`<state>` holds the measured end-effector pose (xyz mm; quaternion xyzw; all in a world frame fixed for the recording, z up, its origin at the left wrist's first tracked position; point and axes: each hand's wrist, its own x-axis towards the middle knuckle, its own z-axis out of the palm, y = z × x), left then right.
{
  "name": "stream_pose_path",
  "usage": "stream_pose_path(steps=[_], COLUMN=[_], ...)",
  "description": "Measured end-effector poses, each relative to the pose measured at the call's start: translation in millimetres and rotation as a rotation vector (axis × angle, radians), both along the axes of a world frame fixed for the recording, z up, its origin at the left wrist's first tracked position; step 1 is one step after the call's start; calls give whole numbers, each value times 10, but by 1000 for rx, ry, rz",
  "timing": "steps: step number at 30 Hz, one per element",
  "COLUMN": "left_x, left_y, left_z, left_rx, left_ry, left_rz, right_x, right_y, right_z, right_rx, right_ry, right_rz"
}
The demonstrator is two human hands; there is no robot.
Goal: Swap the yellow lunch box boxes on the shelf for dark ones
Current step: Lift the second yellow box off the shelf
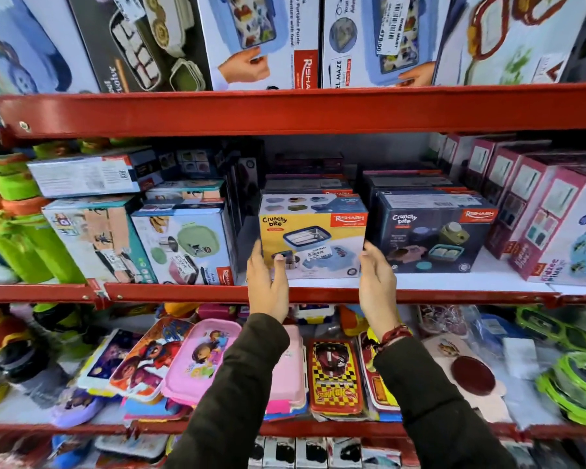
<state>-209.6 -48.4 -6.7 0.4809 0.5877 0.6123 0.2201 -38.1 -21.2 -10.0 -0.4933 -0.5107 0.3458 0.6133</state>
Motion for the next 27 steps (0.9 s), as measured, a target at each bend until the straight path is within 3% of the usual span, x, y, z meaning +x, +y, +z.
stream_pose_path(steps=[4,8,17,22,27], left_x=[-78,-125,-373,-436,-340], left_y=[-79,-184,-322,-337,-383], left_z=[45,130,290,421,535], left_rx=[39,146,247,291,372], left_ry=[-3,-212,-303,-330,-310], left_rz=[-59,-199,-366,-275,-135], right_x=[46,124,370,446,435], right_y=[-118,-213,-281,-300,-305], right_z=[48,92,160,238,296], right_rx=[102,212,319,289,268], right_ry=[86,202,312,186,212], right_rz=[-45,-59,161,178,194])
